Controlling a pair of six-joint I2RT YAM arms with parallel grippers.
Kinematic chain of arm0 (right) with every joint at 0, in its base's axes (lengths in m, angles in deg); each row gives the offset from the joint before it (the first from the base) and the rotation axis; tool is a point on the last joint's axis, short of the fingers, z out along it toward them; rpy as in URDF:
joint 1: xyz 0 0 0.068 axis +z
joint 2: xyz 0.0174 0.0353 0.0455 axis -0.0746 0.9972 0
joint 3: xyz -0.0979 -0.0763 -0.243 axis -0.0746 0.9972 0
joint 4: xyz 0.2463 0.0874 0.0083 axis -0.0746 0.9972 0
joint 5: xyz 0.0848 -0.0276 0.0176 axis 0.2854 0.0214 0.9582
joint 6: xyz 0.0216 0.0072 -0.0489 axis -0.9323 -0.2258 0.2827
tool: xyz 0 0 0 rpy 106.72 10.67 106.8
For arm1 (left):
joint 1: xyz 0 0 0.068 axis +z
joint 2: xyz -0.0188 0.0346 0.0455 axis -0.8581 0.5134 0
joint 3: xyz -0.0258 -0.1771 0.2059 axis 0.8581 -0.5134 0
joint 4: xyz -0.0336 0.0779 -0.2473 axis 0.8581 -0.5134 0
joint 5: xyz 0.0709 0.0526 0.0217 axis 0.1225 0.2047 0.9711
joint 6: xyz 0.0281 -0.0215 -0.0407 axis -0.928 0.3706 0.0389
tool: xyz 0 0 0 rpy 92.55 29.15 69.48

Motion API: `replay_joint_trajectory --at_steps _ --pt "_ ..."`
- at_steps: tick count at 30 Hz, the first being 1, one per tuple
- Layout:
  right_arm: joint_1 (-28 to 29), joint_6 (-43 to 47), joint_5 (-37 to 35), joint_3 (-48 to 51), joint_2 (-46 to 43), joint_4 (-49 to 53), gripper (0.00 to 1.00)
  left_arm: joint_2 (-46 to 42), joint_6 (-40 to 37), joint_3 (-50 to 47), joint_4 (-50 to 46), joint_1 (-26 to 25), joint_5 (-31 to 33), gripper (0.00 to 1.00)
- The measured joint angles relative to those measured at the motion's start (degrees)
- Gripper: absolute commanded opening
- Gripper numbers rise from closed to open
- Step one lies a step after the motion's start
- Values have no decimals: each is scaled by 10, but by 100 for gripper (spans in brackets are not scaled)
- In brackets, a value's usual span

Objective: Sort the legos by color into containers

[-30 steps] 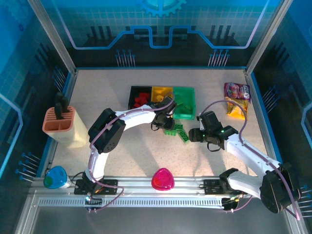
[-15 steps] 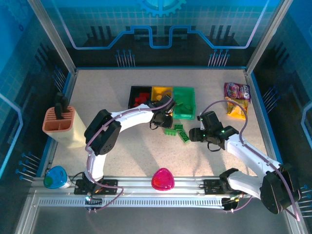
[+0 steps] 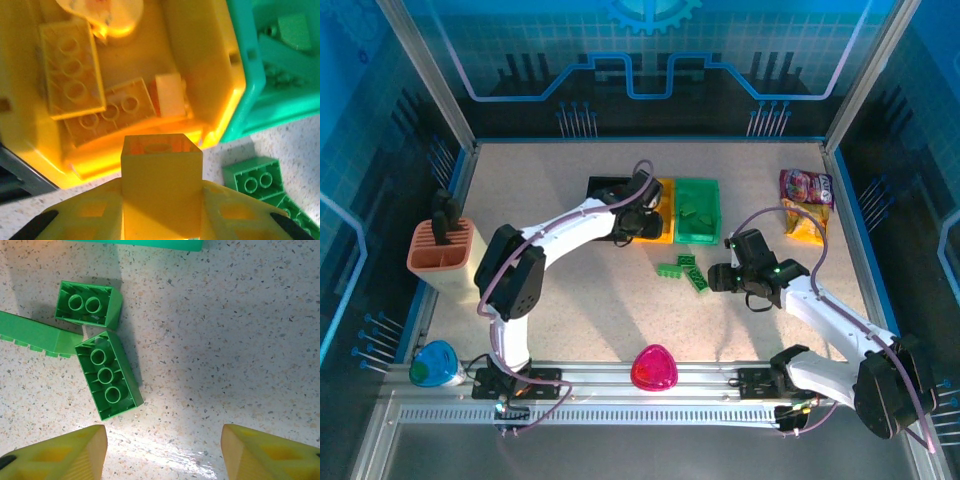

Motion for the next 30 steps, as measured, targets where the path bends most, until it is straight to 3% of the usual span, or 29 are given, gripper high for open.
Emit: replay_joint_trajectory --at_steps 7,8,10,11,18,30 --pt "0 0 0 0 -2 1 63 6 -10 70 -11 25 0 33" --pt "0 0 0 0 -3 1 63 12 -13 83 -12 26 0 42" --pt "0 0 0 0 -6 5 63 30 -17 116 -19 27 -1 72" --pt "0 0 0 0 -8 6 63 41 -21 134 -25 27 -2 74" --pt "-1 0 0 0 -20 13 63 67 -24 158 -43 27 -2 71" --pt "-4 3 3 -2 12 9 67 -69 -22 -21 12 24 -2 57"
